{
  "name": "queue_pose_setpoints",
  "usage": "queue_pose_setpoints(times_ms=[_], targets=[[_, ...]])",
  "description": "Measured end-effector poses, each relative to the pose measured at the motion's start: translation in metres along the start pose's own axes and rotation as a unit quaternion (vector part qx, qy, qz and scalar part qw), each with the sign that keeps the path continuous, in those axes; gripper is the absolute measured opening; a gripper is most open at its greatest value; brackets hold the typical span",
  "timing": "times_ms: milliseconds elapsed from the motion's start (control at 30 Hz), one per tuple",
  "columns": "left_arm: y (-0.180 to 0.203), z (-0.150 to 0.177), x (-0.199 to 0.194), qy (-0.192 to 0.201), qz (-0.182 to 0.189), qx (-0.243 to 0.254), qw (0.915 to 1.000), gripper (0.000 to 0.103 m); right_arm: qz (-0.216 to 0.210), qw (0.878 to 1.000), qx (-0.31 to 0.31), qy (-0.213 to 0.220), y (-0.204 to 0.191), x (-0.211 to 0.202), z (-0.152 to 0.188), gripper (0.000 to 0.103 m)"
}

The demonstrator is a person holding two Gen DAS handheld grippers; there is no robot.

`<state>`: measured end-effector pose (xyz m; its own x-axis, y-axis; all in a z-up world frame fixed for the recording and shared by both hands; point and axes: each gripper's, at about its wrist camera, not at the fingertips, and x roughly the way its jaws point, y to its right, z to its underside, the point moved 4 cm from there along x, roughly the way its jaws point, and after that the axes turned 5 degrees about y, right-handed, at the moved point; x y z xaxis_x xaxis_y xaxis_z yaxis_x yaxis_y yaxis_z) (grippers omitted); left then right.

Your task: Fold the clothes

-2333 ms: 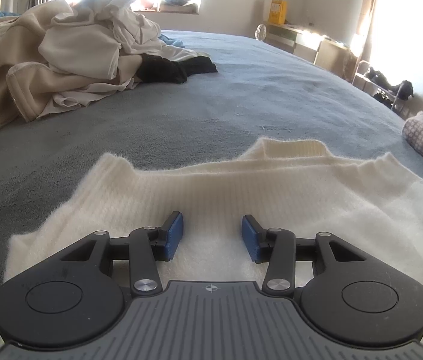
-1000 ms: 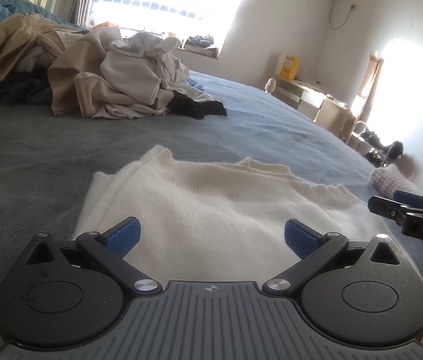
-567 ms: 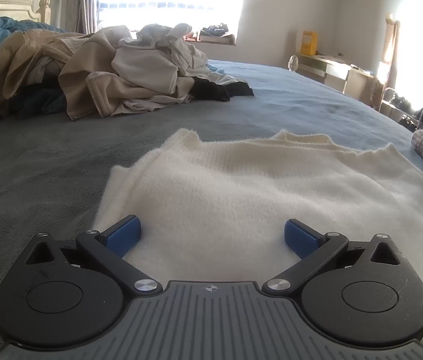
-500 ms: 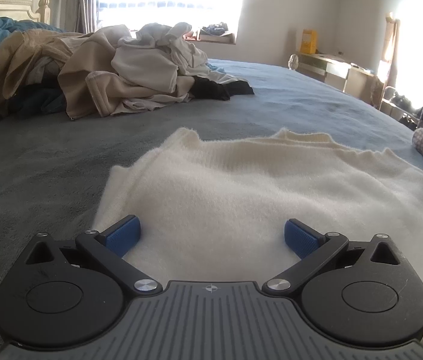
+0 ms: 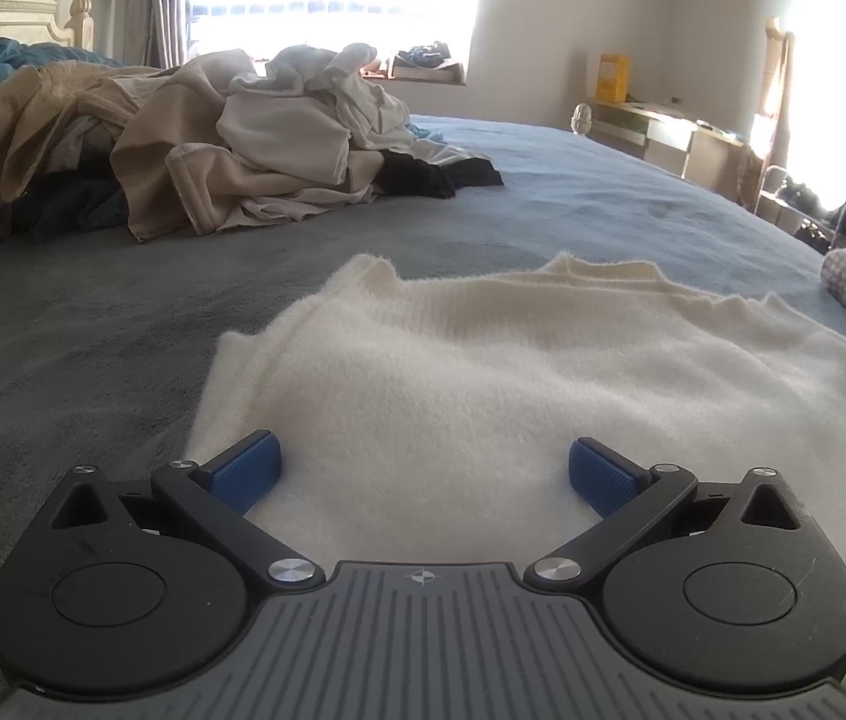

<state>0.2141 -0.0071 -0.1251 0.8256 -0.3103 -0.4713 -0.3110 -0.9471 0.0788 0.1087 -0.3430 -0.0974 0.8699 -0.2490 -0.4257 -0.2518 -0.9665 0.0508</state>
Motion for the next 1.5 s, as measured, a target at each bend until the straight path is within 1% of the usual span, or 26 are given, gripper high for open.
queue_pose_setpoints(times_ms=[33, 100, 167, 200, 267, 300, 367, 400, 433, 467, 500, 533, 600, 633, 667, 700, 767, 833, 867, 933, 1000, 1100, 1200, 1300, 1400, 1500], targets=[[0.000, 0.000, 0.000, 0.000, 0.001, -0.001, 1.0000, 0.103, -0.013, 1.000, -0.009, 0.014, -0.007, -0.004, -0.010, 0.007], [0.000, 0.000, 0.001, -0.001, -0.001, 0.001, 1.0000, 0.103, -0.076, 0.997, 0.008, 0.024, -0.026, 0.003, -0.026, 0.007], [-0.001, 0.000, 0.001, -0.003, -0.001, 0.000, 1.0000, 0.103, -0.118, 0.993, -0.003, 0.013, -0.050, 0.022, -0.031, 0.007], [-0.002, 0.000, 0.002, -0.004, 0.001, -0.004, 1.0000, 0.103, -0.131, 0.991, -0.017, 0.001, -0.057, 0.036, -0.029, 0.007], [-0.005, 0.000, 0.003, -0.005, 0.006, -0.012, 0.9999, 0.103, -0.129, 0.991, -0.015, -0.043, -0.058, 0.067, -0.021, 0.006], [-0.007, 0.000, 0.003, -0.006, 0.009, -0.016, 0.9998, 0.103, -0.109, 0.992, -0.013, -0.070, -0.047, 0.084, -0.015, 0.001], [-0.010, 0.000, 0.002, -0.007, 0.016, -0.020, 0.9997, 0.103, -0.098, 0.991, 0.021, -0.084, -0.024, 0.094, -0.012, 0.000], [-0.011, 0.000, 0.002, -0.007, 0.018, -0.021, 0.9996, 0.103, -0.085, 0.992, 0.041, -0.086, -0.016, 0.091, -0.019, 0.000], [-0.011, 0.000, 0.001, -0.007, 0.019, -0.020, 0.9996, 0.103, -0.058, 0.995, 0.021, -0.077, -0.018, 0.084, -0.027, 0.000], [-0.011, 0.000, 0.001, -0.007, 0.018, -0.021, 0.9996, 0.103, -0.045, 0.997, -0.011, -0.057, -0.029, 0.076, -0.035, 0.007], [-0.012, 0.000, 0.000, -0.008, 0.016, -0.022, 0.9996, 0.103, -0.048, 0.998, -0.023, -0.045, -0.039, 0.072, -0.041, 0.013], [-0.011, 0.000, 0.000, -0.009, 0.012, -0.021, 0.9997, 0.103, -0.083, 0.995, -0.032, -0.039, -0.059, 0.067, -0.048, 0.013], [-0.010, 0.001, -0.002, -0.011, 0.003, -0.016, 0.9998, 0.103, -0.156, 0.986, -0.032, -0.045, -0.095, 0.069, -0.055, 0.013], [-0.011, 0.002, -0.003, -0.011, 0.002, -0.015, 0.9998, 0.103, -0.200, 0.977, -0.031, -0.058, -0.119, 0.076, -0.058, 0.013], [-0.012, 0.002, -0.004, -0.012, 0.003, -0.016, 0.9998, 0.103, -0.233, 0.969, -0.030, -0.075, -0.138, 0.084, -0.058, 0.013], [-0.014, 0.003, -0.004, -0.012, 0.006, -0.019, 0.9997, 0.103, -0.256, 0.962, -0.028, -0.094, -0.158, 0.097, -0.056, 0.013], [-0.017, 0.003, -0.005, -0.013, 0.013, -0.028, 0.9994, 0.103, -0.273, 0.952, -0.025, -0.139, -0.185, 0.129, -0.051, 0.013], [-0.018, 0.002, -0.005, -0.014, 0.017, -0.028, 0.9994, 0.103, -0.241, 0.959, -0.020, -0.149, -0.195, 0.164, -0.052, 0.010], [-0.018, 0.001, -0.006, -0.015, 0.018, -0.026, 0.9994, 0.103, -0.219, 0.965, -0.002, -0.144, -0.192, 0.177, -0.057, 0.010], [-0.018, -0.001, -0.009, -0.016, 0.021, -0.021, 0.9994, 0.103, -0.168, 0.976, 0.034, -0.131, -0.174, 0.182, -0.070, 0.016], [-0.020, -0.004, -0.014, -0.008, 0.017, -0.022, 0.9996, 0.103, -0.181, 0.977, 0.054, -0.104, -0.159, 0.160, -0.082, 0.016], [-0.017, -0.015, -0.018, 0.013, 0.018, -0.030, 0.9993, 0.103, -0.210, 0.974, 0.029, -0.077, -0.148, 0.107, -0.081, 0.017], [-0.003, -0.025, -0.002, 0.011, 0.035, -0.030, 0.9989, 0.103, -0.223, 0.971, 0.019, -0.088, -0.147, 0.075, -0.060, 0.018], [0.011, -0.025, 0.021, -0.012, 0.041, -0.023, 0.9988, 0.103, -0.208, 0.973, 0.001, -0.096, -0.160, 0.074, -0.044, 0.018], [0.019, -0.017, 0.037, -0.026, 0.024, 0.009, 0.9993, 0.103, -0.180, 0.977, -0.036, -0.112, -0.176, 0.076, -0.019, 0.018], [0.020, -0.012, 0.034, -0.019, 0.023, 0.020, 0.9994, 0.103, -0.169, 0.979, -0.075, -0.084, -0.182, 0.047, -0.001, 0.018]])
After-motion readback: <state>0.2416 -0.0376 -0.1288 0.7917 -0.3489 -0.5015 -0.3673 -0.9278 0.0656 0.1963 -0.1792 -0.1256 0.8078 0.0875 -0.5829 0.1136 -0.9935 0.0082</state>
